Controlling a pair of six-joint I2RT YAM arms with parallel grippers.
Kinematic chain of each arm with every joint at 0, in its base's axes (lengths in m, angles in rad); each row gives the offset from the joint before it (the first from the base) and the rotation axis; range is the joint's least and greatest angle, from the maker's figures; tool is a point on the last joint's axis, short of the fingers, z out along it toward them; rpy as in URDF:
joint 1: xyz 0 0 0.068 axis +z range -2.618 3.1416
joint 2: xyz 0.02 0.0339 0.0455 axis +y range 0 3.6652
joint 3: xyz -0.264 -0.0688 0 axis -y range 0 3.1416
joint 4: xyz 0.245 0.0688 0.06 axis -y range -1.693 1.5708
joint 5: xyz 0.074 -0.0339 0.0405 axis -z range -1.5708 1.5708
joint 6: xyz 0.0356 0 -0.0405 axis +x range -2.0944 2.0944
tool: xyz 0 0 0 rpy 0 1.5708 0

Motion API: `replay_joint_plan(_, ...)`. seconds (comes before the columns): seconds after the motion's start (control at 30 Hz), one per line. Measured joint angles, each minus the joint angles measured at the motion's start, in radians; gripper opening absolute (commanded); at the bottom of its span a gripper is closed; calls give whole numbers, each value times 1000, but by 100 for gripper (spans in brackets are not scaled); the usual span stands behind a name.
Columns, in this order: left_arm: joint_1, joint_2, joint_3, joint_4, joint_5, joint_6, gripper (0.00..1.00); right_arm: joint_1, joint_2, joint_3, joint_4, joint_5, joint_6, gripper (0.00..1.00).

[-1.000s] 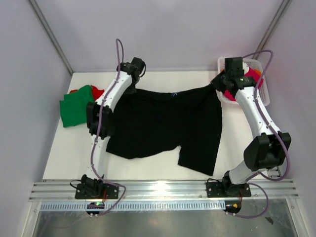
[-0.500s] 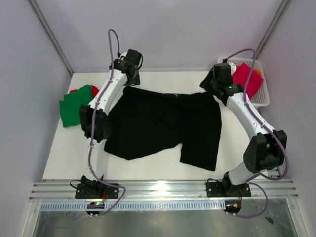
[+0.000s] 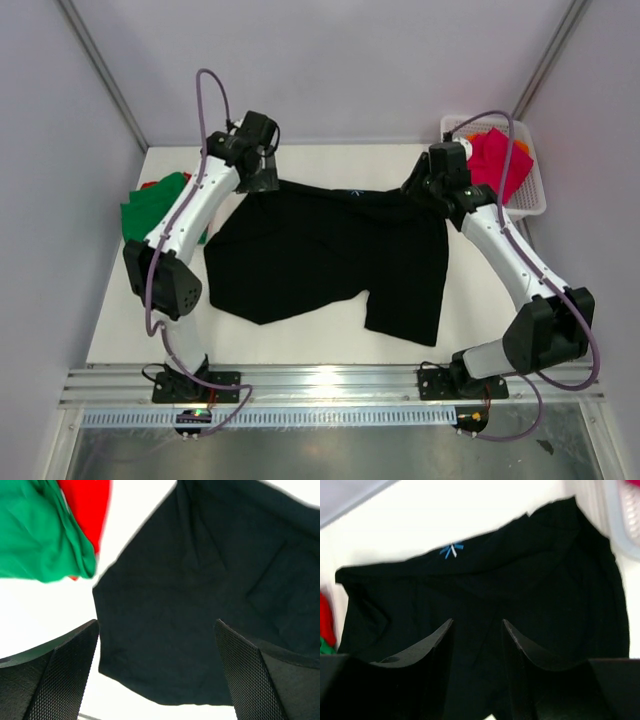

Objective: Fold and stack the t-shirts
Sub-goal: Flatten out the tshirt

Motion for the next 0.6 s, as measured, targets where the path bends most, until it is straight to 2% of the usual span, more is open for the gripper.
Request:
replay_joint_plan(0.13,-32,-46,-154,-6,26,-53,97,40,-48,-65,-39,-35,26,47)
replay_joint_plan(0.33,-63,37,-401,-3,79,-127,96,76,-101,-257,-87,-103,74,47)
replay_joint_plan(0.6,-127,72,-427,-13,113,-191,96,85,-182,-414,-188,-172,124,47)
